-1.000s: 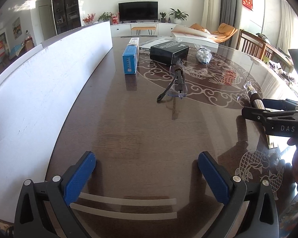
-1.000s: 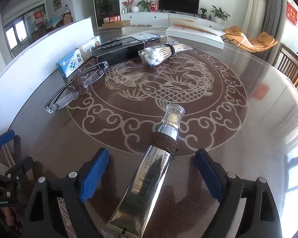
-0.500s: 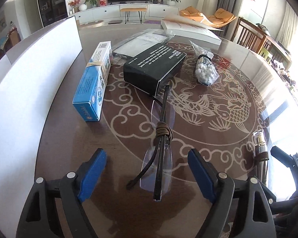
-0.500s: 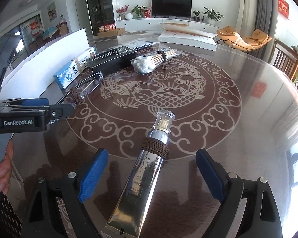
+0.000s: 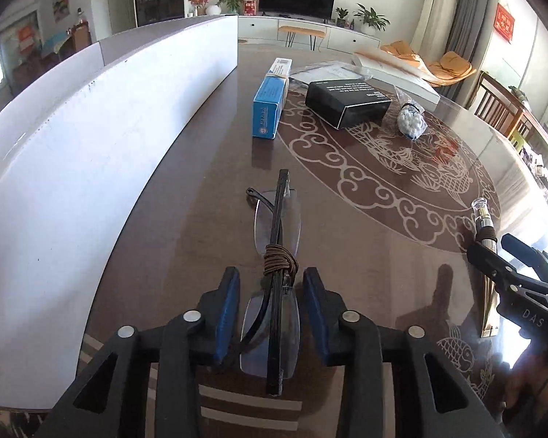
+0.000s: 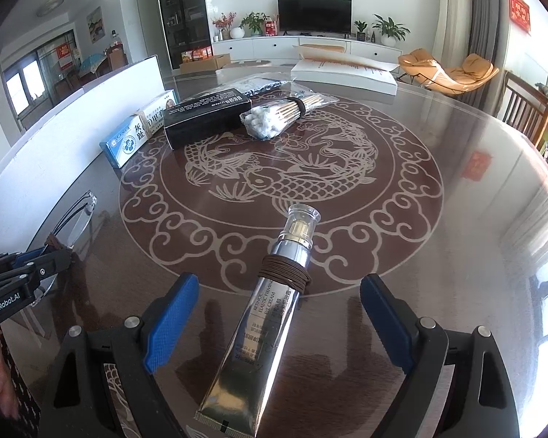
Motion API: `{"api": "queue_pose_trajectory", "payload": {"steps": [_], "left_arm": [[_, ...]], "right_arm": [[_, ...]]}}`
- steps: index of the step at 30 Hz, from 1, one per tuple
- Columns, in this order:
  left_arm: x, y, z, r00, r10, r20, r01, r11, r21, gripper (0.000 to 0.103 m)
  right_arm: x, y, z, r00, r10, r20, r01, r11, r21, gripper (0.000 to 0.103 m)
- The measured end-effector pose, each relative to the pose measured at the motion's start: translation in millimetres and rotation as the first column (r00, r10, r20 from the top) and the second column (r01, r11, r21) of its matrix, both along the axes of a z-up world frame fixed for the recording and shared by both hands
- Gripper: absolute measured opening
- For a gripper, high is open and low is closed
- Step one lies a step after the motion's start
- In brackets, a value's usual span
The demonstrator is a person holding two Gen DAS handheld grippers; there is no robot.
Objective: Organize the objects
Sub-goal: 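Grasp the silver tube with the right gripper while the left gripper grasps the glasses, then carry the silver tube and glasses over the white bin and release both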
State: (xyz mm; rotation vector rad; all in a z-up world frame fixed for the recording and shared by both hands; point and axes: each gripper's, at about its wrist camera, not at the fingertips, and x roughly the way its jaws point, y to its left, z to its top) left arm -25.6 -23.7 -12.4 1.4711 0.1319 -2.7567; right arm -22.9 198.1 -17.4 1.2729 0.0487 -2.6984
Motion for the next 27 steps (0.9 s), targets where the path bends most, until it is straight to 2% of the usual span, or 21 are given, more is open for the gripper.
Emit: {"api": "queue_pose_trajectory", "payload": {"steps": [1, 4, 6, 7, 8, 9, 10, 11, 12, 13, 15, 20, 27], "left_arm": [[-1, -1, -2, 1.0, -0.005, 0.012, 0.005, 1.0, -0.013, 0.076], [-3, -2, -7, 1.0, -0.02, 0.01, 0.02, 0.997, -0.08, 0.079], [-2, -3, -6, 1.0, -0.03, -0.004, 0.03, 0.996, -0.08, 0.071], [-1, -3, -5, 0.999, -0.04, -0.017, 0.038, 0.996, -0.08, 0.052], [1, -2, -3, 0.998, -0.056, -0.022, 0.054, 0.995, -0.088, 0.028], [1, 0, -2, 0.997, -0.075, -0.022, 0.072, 0.993, -0.096, 0.024], [2, 1, -2, 0.996, -0.085, -0.024, 0.082, 0.991, -0.11, 0.023], [3, 1, -1, 0.995, -0.095, -0.032, 0.091, 0.989, -0.115, 0.018], [6, 1, 2, 0.994, -0.101, -0.04, 0.096, 0.989, -0.11, 0.016], [9, -2, 5, 0.994, -0.1, -0.047, 0.096, 0.991, -0.089, 0.01], [16, -9, 15, 0.993, -0.092, -0.072, 0.09, 0.995, -0.03, 0.009], [41, -24, 52, 0.98, -0.076, -0.186, 0.084, 0.996, 0.034, 0.009], [75, -65, 104, 0.949, -0.003, -0.315, 0.048, 0.989, 0.137, 0.009]], "right_arm": [[0, 0, 0, 1.0, -0.001, 0.001, 0.001, 1.0, 0.0, 0.09], [-4, 2, -3, 1.0, -0.008, 0.028, 0.008, 1.0, -0.008, 0.09], [-7, 4, -5, 0.999, -0.011, 0.046, 0.012, 1.0, -0.021, 0.092], [-7, 4, -6, 0.999, -0.011, 0.049, 0.012, 1.0, -0.019, 0.091], [-7, 2, -6, 0.998, -0.013, 0.054, 0.013, 1.0, -0.005, 0.089], [-7, 0, -6, 0.998, -0.025, 0.055, 0.024, 0.999, 0.026, 0.085], [-5, -2, -6, 0.998, -0.043, 0.051, 0.04, 0.998, 0.05, 0.077], [-4, -2, -5, 0.998, -0.049, 0.049, 0.047, 0.998, 0.046, 0.063], [-3, -3, -2, 0.998, -0.05, 0.046, 0.048, 0.998, 0.044, 0.034], [-2, -3, 0, 0.997, -0.049, 0.053, 0.048, 0.998, 0.029, 0.029], [-2, 4, 3, 0.996, -0.041, 0.081, 0.047, 0.996, -0.073, 0.026], [10, 11, 18, 0.997, 0.014, 0.072, 0.007, 0.958, -0.285, 0.026], [20, -31, 76, 0.993, 0.11, -0.035, -0.115, 0.922, -0.369, 0.026]]}}
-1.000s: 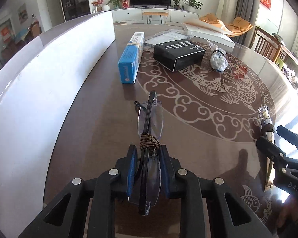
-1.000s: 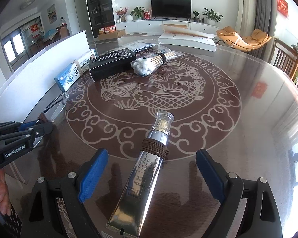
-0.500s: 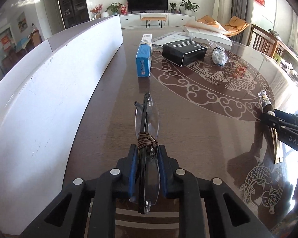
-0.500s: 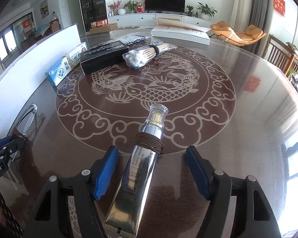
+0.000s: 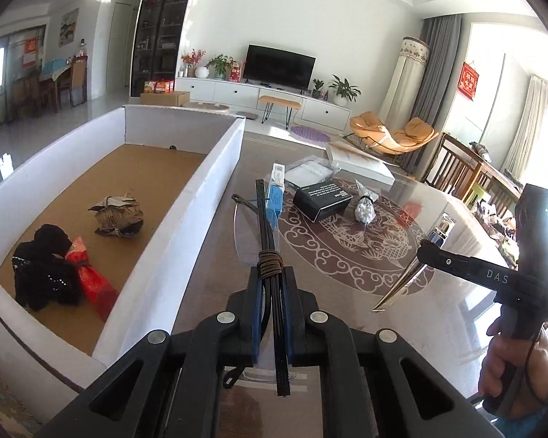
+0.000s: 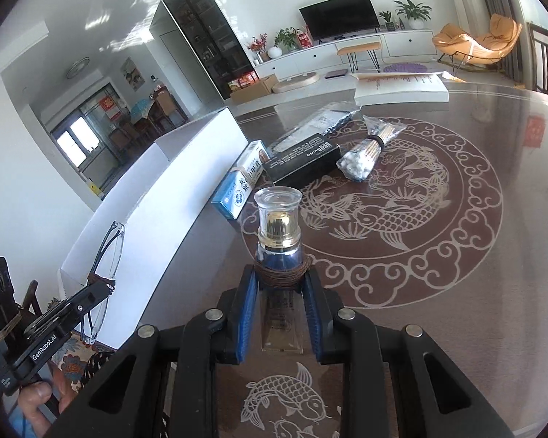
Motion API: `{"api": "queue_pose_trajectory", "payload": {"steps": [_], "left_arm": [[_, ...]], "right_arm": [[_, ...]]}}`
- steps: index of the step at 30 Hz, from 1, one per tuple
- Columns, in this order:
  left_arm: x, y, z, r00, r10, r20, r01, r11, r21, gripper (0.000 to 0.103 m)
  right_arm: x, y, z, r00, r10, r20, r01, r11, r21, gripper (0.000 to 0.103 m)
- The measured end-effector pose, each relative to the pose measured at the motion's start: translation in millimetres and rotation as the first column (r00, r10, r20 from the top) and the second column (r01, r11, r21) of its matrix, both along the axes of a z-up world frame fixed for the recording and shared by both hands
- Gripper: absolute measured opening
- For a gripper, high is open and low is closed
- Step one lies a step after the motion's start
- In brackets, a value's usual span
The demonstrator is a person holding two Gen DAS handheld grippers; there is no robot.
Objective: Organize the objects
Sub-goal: 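Carry the silver tube and glasses over the white bin and release both, then bring both tools back over the table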
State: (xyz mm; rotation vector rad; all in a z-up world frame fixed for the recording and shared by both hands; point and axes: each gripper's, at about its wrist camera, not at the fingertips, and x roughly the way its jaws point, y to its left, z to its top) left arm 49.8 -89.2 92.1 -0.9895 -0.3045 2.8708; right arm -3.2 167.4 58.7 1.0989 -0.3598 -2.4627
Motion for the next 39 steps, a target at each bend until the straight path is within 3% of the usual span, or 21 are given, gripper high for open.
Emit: {"api": "queue_pose_trajectory", "payload": {"steps": [6, 10, 13, 16, 17, 18, 19, 20, 22, 26, 29, 31, 34, 36, 39], "left_arm": [[15, -82, 47, 0.99, 0.122, -0.071, -0.119, 0.992, 0.05, 0.009], [6, -141, 48, 0.976, 0.217, -0.037, -0.217, 0.976, 0.004, 0.009], [-5, -170, 33, 0.969, 0.246, 0.024, -0.245, 0.969, -0.039, 0.009], [-22, -186, 12, 0.958, 0.272, 0.09, -0.263, 0.959, -0.101, 0.013], [-30, -189, 3, 0.95, 0.287, 0.12, -0.271, 0.953, -0.133, 0.026], [-37, -192, -5, 0.939, 0.309, 0.154, -0.283, 0.944, -0.17, 0.039], [-43, -194, -11, 0.928, 0.328, 0.176, -0.292, 0.935, -0.201, 0.068], [-43, -193, -14, 0.923, 0.342, 0.173, -0.301, 0.926, -0.227, 0.078], [-39, -188, -13, 0.929, 0.342, 0.137, -0.299, 0.918, -0.261, 0.078], [-27, -171, -9, 0.937, 0.335, 0.096, -0.299, 0.914, -0.275, 0.083], [-22, -140, -1, 0.958, 0.278, 0.076, -0.253, 0.937, -0.241, 0.083], [-16, -110, 6, 0.977, 0.204, 0.062, -0.188, 0.96, -0.207, 0.083], [-5, -51, 19, 0.998, 0.053, 0.035, -0.047, 0.986, -0.159, 0.086], [1, -10, 21, 0.998, -0.052, 0.027, 0.055, 0.989, -0.14, 0.1], [-4, 48, 6, 0.978, -0.2, 0.057, 0.205, 0.972, -0.116, 0.103]], "right_arm": [[-1, -76, 68, 0.982, 0.146, -0.122, -0.158, 0.983, -0.09, 0.026], [-5, -146, 102, 0.948, 0.283, -0.149, -0.304, 0.941, -0.148, 0.026], [-9, -203, 106, 0.916, 0.388, -0.1, -0.4, 0.904, -0.153, 0.026], [-18, -259, 85, 0.894, 0.447, 0.004, -0.445, 0.891, -0.096, 0.029], [-23, -277, 73, 0.886, 0.463, 0.04, -0.46, 0.886, -0.062, 0.041], [-30, -292, 62, 0.884, 0.463, 0.072, -0.461, 0.887, -0.039, 0.06], [-36, -301, 54, 0.892, 0.444, 0.086, -0.444, 0.896, -0.023, 0.069], [-40, -306, 49, 0.903, 0.422, 0.081, -0.422, 0.906, -0.01, 0.073], [-42, -303, 50, 0.92, 0.39, 0.032, -0.391, 0.921, 0.006, 0.074], [-26, -264, 64, 0.935, 0.314, -0.164, -0.301, 0.948, 0.102, 0.103], [-17, -225, 56, 0.929, 0.258, -0.266, -0.197, 0.952, 0.235, 0.103], [-19, -194, 39, 0.937, 0.232, -0.26, -0.143, 0.937, 0.319, 0.103], [-28, -141, -3, 0.967, 0.181, -0.18, -0.086, 0.894, 0.439, 0.103], [-34, -104, -33, 0.984, 0.134, -0.113, -0.063, 0.872, 0.485, 0.103], [-41, -51, -67, 0.999, 0.049, -0.018, -0.032, 0.851, 0.525, 0.103]]}}
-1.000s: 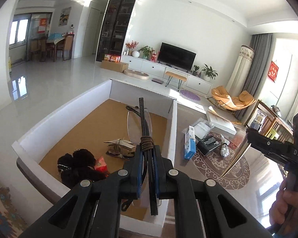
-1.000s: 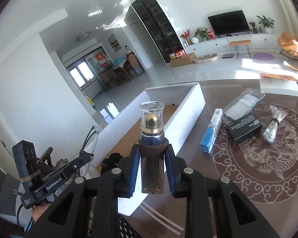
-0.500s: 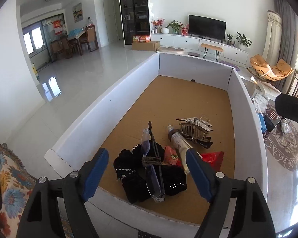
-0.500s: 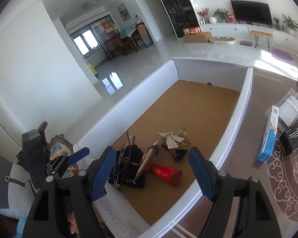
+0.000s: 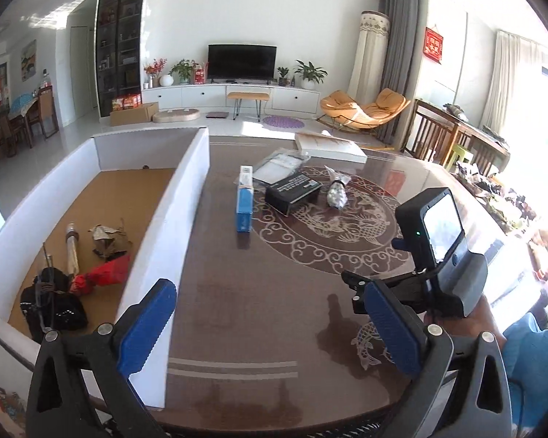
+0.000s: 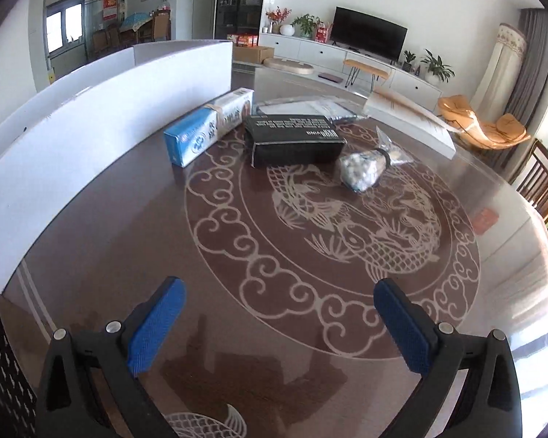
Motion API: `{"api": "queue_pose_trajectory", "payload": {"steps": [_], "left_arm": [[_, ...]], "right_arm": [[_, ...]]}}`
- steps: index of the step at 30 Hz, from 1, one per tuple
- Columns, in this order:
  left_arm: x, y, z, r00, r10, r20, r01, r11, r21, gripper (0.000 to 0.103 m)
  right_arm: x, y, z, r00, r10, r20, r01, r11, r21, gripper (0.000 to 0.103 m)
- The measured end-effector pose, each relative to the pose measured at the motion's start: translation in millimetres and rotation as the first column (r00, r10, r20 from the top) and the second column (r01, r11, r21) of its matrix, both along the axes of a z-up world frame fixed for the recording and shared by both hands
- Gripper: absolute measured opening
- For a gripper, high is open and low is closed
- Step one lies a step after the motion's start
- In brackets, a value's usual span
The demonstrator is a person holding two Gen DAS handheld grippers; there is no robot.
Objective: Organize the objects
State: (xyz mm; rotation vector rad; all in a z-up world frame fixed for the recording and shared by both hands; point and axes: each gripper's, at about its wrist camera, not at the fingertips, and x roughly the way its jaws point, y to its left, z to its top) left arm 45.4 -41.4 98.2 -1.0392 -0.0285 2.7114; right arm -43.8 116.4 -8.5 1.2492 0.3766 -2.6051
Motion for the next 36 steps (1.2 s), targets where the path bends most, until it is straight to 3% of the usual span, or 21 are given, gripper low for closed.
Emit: {"api": "queue_pose_trajectory", "payload": {"steps": [2, 6, 12, 17, 19, 20, 36], "left_arm": [[-15, 32, -25, 0.996, -0.053, 0.07, 0.055, 0.998, -0.029, 0.103], [-57, 60, -80, 0.984, 0.007, 0.178, 0.015, 0.992, -0.121, 0.103], [-111, 61, -99, 0.984, 0.114, 0.139, -0.081, 0.972, -0.219, 0.103], [-139, 61, -120, 0.977, 0.105, 0.185, -0.061, 0.971, -0.23, 0.103], [-138, 47, -126, 0.976, 0.092, 0.2, -0.066, 0.989, -0.132, 0.103], [-135, 43, -127, 0.975, 0.102, 0.199, -0.078, 0.989, -0.125, 0.103], [-123, 40, -135, 0.974, 0.107, 0.199, -0.079, 0.987, -0.142, 0.103]], "right_arm": [[5, 30, -14, 0.998, -0.052, 0.03, 0.051, 0.998, 0.021, 0.103], [12, 61, -17, 0.995, -0.092, 0.026, 0.093, 0.995, -0.02, 0.103], [5, 68, -18, 0.992, -0.102, 0.078, 0.11, 0.988, -0.111, 0.103], [3, 65, -18, 0.99, -0.117, 0.074, 0.124, 0.987, -0.1, 0.103], [2, 65, -18, 0.99, -0.117, 0.074, 0.124, 0.987, -0.101, 0.103], [2, 64, -19, 0.99, -0.117, 0.075, 0.124, 0.987, -0.1, 0.103], [2, 64, -22, 0.99, -0.121, 0.075, 0.128, 0.986, -0.103, 0.103]]}}
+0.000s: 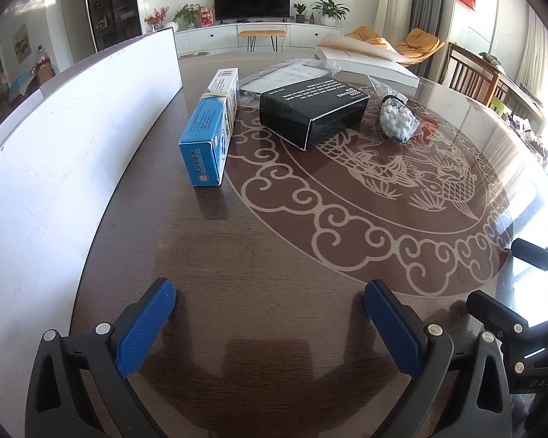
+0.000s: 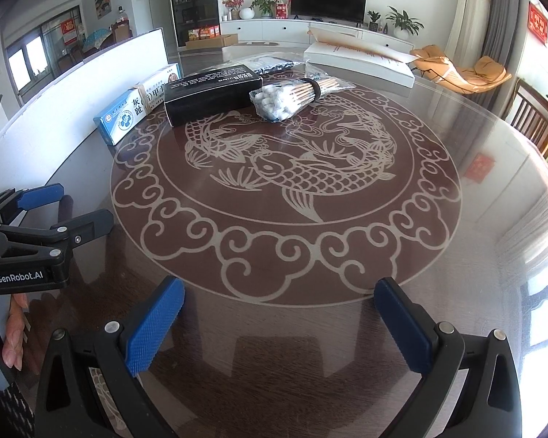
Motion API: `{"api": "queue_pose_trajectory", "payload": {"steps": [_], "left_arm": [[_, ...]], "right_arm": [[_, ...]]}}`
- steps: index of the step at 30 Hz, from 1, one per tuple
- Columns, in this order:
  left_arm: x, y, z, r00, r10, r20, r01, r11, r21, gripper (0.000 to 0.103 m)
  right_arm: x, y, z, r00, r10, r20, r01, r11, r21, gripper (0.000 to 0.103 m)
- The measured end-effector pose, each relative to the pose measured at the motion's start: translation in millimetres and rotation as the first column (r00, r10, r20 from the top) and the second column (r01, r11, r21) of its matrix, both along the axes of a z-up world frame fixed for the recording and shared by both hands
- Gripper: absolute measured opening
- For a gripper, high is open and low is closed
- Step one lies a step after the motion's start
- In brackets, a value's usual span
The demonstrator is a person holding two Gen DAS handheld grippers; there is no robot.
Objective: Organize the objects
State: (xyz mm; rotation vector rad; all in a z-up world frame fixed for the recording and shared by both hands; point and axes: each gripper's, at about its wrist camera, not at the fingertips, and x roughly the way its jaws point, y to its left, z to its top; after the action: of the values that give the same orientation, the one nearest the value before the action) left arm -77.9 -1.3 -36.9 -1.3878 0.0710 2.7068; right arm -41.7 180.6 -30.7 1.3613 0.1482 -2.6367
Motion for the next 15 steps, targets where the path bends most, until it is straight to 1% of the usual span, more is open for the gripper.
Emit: {"api": "queue_pose_trajectory", "payload": {"steps": [15], "left_arm": [[-0.9, 0.2, 0.4, 1.0, 0.0, 0.001, 0.0, 1.0, 0.0, 0.103]], "right_arm": [[0.2, 0.6, 0.3, 1.0, 0.0, 0.0, 0.0, 1.0, 0.0, 0.103]]}}
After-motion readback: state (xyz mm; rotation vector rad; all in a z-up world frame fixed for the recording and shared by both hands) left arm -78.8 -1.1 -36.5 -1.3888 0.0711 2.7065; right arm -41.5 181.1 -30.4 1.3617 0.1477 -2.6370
